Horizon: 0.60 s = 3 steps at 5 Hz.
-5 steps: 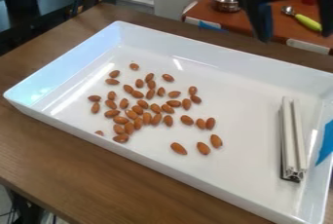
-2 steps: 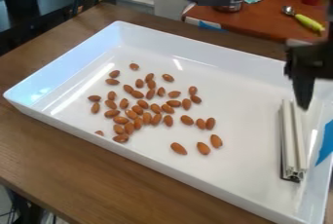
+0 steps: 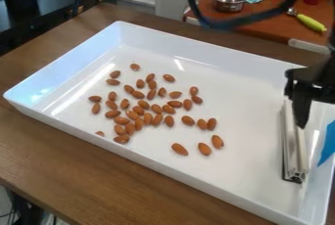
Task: Sweep into pile
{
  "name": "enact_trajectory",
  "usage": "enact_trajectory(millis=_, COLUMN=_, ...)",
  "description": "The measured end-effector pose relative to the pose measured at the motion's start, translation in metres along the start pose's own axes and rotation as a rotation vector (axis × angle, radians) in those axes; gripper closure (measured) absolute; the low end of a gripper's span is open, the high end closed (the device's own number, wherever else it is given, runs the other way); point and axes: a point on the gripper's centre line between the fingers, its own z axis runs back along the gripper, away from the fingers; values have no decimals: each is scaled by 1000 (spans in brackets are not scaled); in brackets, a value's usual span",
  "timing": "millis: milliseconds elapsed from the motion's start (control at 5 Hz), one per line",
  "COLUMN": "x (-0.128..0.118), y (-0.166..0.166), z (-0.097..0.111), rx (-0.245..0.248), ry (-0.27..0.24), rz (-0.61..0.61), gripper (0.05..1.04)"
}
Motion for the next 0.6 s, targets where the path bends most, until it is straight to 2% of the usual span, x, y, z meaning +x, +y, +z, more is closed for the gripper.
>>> enact_trajectory(millis=200, x=11, y=15, z=0, rx=-3, ry=-8, rz=36, gripper=84)
enact_trajectory(millis=600, x=21, y=47, z=20, rx=-10, ry=-36, rz=71, gripper=84)
